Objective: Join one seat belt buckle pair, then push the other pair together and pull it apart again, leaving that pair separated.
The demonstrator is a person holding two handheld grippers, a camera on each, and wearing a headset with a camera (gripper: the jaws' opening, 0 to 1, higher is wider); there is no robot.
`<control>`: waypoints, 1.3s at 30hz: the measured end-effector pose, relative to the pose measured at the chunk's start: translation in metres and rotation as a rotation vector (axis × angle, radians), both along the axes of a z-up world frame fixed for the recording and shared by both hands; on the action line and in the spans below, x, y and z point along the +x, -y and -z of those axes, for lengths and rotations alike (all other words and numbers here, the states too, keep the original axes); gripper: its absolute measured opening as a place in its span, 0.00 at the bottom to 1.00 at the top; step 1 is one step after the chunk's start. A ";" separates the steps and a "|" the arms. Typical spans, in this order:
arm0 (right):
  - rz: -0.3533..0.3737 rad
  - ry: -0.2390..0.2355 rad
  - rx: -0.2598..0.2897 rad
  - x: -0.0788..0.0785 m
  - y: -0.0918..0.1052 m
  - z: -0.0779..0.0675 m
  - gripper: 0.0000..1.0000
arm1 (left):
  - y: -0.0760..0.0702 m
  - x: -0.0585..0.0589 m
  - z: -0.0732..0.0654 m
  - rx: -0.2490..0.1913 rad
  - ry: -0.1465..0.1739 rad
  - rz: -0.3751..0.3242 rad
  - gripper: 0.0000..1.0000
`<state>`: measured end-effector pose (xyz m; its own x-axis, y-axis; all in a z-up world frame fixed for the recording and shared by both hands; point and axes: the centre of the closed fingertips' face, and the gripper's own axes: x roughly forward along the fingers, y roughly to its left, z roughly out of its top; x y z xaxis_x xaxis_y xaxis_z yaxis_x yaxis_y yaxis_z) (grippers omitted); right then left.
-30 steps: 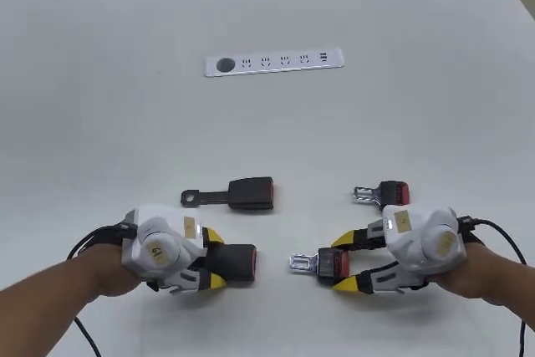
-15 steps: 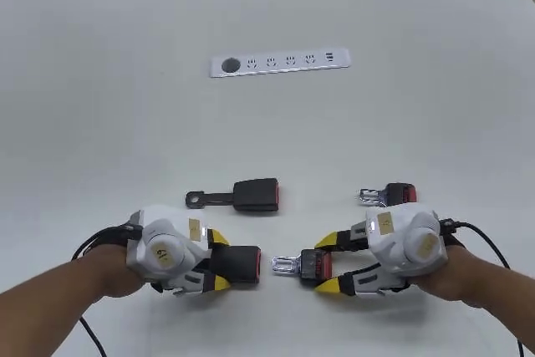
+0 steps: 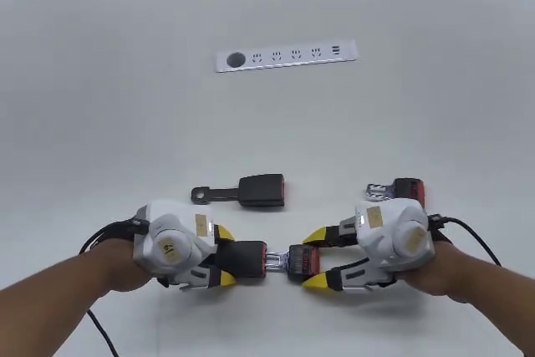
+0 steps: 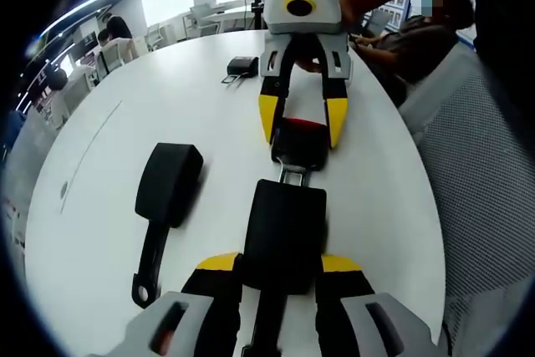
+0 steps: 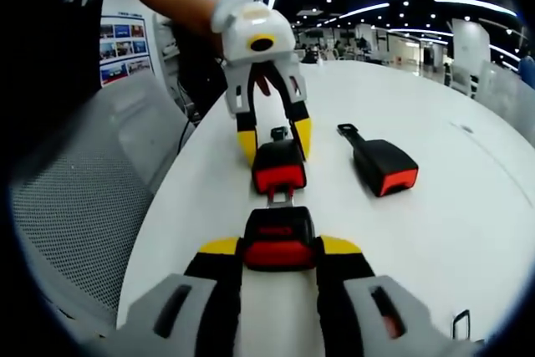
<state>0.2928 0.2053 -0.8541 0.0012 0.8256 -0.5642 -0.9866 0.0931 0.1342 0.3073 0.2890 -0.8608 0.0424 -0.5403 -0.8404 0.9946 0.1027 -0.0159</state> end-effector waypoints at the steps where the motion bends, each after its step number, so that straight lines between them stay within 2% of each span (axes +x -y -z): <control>1: -0.001 0.000 0.001 0.000 -0.003 0.000 0.35 | 0.000 0.000 0.000 0.002 0.000 0.001 0.35; 15: 0.006 -0.030 0.005 0.001 -0.013 0.001 0.34 | 0.000 -0.001 0.001 0.029 -0.001 0.021 0.34; 33: -0.017 -0.022 -0.021 0.005 -0.031 0.002 0.33 | 0.000 -0.002 0.001 0.052 0.000 0.098 0.33; 39: -0.020 -0.025 -0.034 0.006 -0.030 0.002 0.33 | 0.000 -0.004 -0.001 0.052 0.002 0.122 0.33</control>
